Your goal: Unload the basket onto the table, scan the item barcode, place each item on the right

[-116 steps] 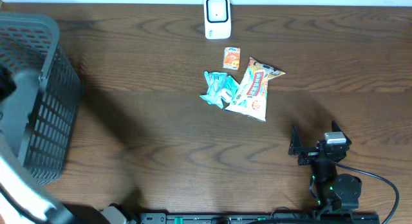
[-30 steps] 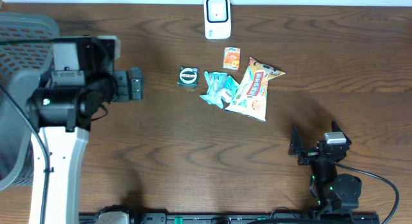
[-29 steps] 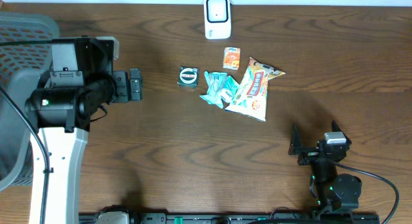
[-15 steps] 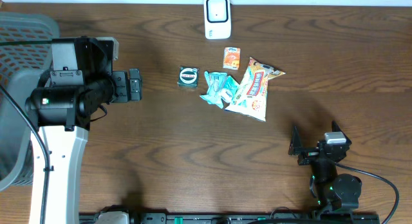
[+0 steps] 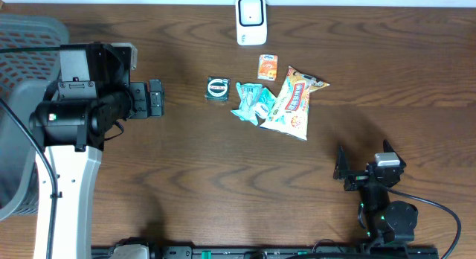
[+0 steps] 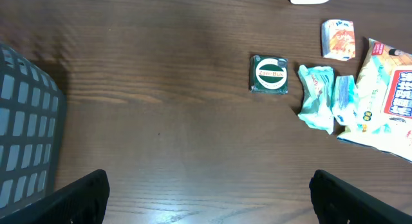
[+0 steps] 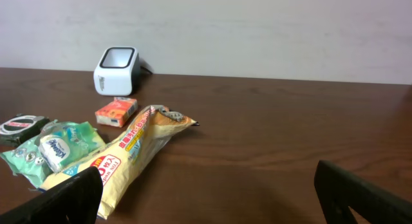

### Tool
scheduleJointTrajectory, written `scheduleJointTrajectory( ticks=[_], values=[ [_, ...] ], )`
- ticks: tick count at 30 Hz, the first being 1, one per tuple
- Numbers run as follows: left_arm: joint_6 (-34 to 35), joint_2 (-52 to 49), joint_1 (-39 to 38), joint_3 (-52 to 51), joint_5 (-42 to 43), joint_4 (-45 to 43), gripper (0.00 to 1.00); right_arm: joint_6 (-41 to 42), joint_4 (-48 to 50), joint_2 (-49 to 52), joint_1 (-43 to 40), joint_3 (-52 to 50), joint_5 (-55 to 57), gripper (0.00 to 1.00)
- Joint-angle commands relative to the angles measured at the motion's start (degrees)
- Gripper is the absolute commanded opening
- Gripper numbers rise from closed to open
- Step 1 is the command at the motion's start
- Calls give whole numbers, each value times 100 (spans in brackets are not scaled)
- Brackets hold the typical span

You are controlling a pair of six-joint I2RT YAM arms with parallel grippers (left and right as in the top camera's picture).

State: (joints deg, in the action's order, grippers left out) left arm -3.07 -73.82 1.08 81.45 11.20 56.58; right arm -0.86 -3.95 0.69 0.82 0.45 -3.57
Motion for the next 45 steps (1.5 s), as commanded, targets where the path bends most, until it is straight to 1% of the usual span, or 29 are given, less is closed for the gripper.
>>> scheduleJointTrajectory(
  ticks=[1,8,10,12,16,17,20,23,25,31,41,43,45],
  values=[
    [-76,-13,31,42,-35,17,98,-4,-15,-31,-13,-13,42,99],
    [-76,-13,31,42,-35,17,98,22,24,-31,-13,-13,-31,99],
    [-76,-13,31,42,-35,17,98,354,87,-31,-7,-13,-363,99],
    [-76,-13,28,42,-35,17,98,944,87,-31,-7,-13,-1023,99],
    [-76,-13,31,42,-35,17,98,2610,155,-31,-2,-13,-2706,99],
    [-76,-13,31,42,-35,17,98,2938,195,-31,-2,-13,-2879,99],
    [-76,-13,31,42,-35,17,98,4282,245,-31,-2,-13,-3119,99],
    [-76,-13,31,42,-35,17,98,5845,214,-31,0,-13,-3213,99],
    [-76,-15,31,42,-35,17,98,6229,205,-31,-2,-13,-3237,99],
    [-76,-15,31,42,-35,17,98,6247,247,-31,-2,-13,-3412,99],
    [-76,-15,31,42,-35,17,98,6229,138,-31,-2,-13,-3305,99],
    [-76,-15,31,42,-35,17,98,6555,157,-31,-2,-13,-3307,99],
    [-76,-15,31,42,-35,17,98,6701,168,-31,-2,-13,-3445,99]
  ],
)
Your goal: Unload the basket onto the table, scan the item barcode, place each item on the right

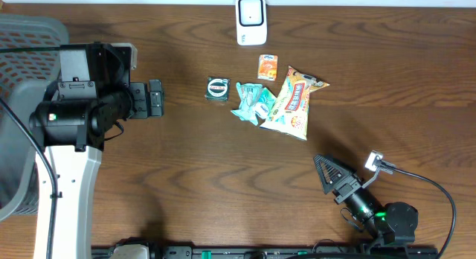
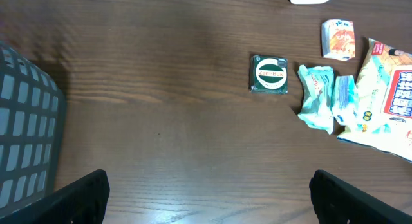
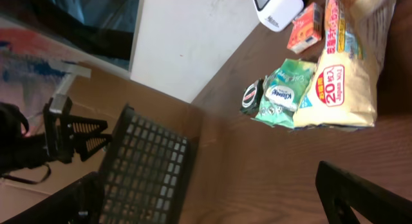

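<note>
The white barcode scanner (image 1: 251, 21) stands at the table's far edge. In front of it lie a small orange pack (image 1: 268, 66), a yellow snack bag (image 1: 295, 103), a teal tissue pack (image 1: 253, 103) and a green round-label box (image 1: 217, 88). My left gripper (image 1: 155, 99) is open, left of the green box (image 2: 270, 74), with nothing between its fingers (image 2: 80, 199). My right gripper (image 1: 327, 170) is open and rolled over, near the front right and pointing up-left at the items. Its view shows the snack bag (image 3: 344, 76) and tissue pack (image 3: 283, 95) tilted.
A dark mesh basket (image 1: 22, 80) stands at the table's left end and also shows in the left wrist view as the basket (image 2: 26, 140) and in the right wrist view as the basket (image 3: 151, 166). A cable (image 1: 439, 207) trails from the right arm.
My right arm has swung and rolled: its gripper pointed straight at the far edge before and now points up-left, its view tilted. The left arm and the items have not moved.
</note>
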### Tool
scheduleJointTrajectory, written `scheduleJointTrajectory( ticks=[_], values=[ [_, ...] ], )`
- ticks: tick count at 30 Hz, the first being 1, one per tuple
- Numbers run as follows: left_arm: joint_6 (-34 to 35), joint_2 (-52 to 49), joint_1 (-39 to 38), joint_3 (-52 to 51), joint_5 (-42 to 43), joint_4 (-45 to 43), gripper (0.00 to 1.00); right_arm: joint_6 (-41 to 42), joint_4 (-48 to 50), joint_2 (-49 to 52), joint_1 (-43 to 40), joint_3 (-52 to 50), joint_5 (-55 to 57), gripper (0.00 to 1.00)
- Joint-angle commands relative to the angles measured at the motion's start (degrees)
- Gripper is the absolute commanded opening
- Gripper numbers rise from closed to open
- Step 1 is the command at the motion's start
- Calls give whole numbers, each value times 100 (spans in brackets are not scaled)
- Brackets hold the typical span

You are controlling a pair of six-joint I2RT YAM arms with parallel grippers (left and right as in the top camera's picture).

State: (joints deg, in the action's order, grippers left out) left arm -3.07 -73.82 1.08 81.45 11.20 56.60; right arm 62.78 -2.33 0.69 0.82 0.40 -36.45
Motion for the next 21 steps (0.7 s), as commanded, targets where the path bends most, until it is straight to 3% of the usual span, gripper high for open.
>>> scheduleJointTrajectory(
  ticks=[1,6,14,18,21],
  values=[
    [-76,-15,31,42,-35,15,98,328,37,-31,-2,-9,-216,99],
    [-76,-15,31,42,-35,15,98,234,164,-31,-2,-9,-254,99],
    [-76,-15,31,42,-35,15,98,232,1661,-31,-2,-9,-267,99],
    [-76,-15,31,42,-35,15,98,232,2540,-31,-2,-2,144,99],
    [-76,-15,31,42,-35,15,98,232,2660,-31,-2,129,675,99]
  ],
)
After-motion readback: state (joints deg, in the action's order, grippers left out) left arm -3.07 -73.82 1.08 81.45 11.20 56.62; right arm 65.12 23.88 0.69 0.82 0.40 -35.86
